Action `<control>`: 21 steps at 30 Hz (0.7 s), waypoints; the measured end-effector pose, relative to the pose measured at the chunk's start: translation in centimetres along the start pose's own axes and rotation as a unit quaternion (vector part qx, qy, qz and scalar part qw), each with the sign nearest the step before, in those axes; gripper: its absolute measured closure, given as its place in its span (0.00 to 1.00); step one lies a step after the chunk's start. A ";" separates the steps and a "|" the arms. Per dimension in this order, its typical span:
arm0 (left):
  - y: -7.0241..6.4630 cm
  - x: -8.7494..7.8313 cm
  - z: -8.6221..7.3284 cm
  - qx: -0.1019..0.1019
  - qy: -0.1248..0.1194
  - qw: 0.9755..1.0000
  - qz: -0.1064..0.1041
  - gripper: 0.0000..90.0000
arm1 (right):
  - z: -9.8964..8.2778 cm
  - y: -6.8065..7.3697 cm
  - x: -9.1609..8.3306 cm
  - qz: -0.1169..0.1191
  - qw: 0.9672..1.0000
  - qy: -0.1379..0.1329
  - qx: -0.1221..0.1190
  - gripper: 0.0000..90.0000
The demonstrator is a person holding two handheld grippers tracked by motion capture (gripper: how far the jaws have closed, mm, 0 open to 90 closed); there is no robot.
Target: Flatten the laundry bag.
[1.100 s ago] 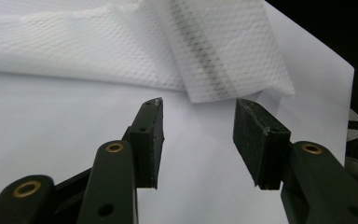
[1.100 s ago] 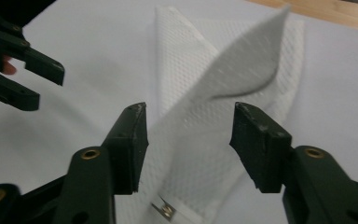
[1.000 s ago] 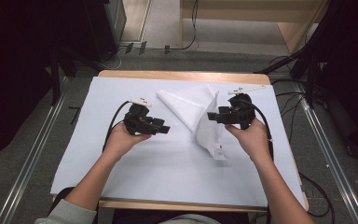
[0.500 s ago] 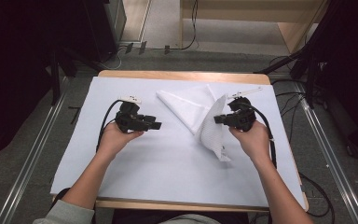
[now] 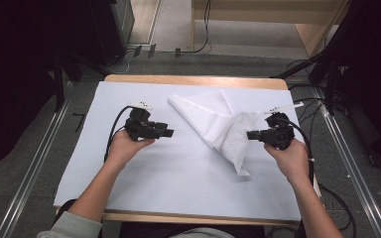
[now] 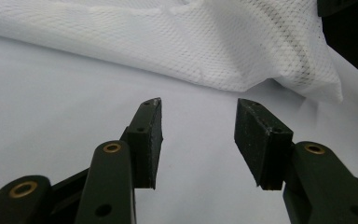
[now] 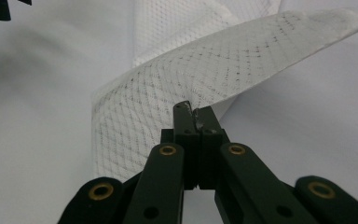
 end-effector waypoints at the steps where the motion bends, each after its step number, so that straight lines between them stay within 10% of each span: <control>1: 0.0 0.0 0.0 0.000 0.000 1.000 0.000 0.58 | 0.0 0.0 0.0 0.000 1.000 0.000 0.000 1.00; 13: 0.4 0.5 0.1 0.003 0.005 1.000 0.002 0.58 | -2.7 -2.4 -0.8 -0.020 0.999 0.019 0.017 0.91; 21: 0.5 0.4 0.2 -0.002 0.004 1.000 0.001 0.58 | -0.1 -1.3 -2.5 -0.016 0.999 -0.050 0.009 0.85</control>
Point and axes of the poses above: each handheld gripper's, and its own axes: x roughly forward along the jaws, z roughly out of its top, y roughly to its left, the point moved 8 cm from there along x, roughly forward along the jaws, and after that the axes turned 6 degrees about -x, right-handed, at the moved point
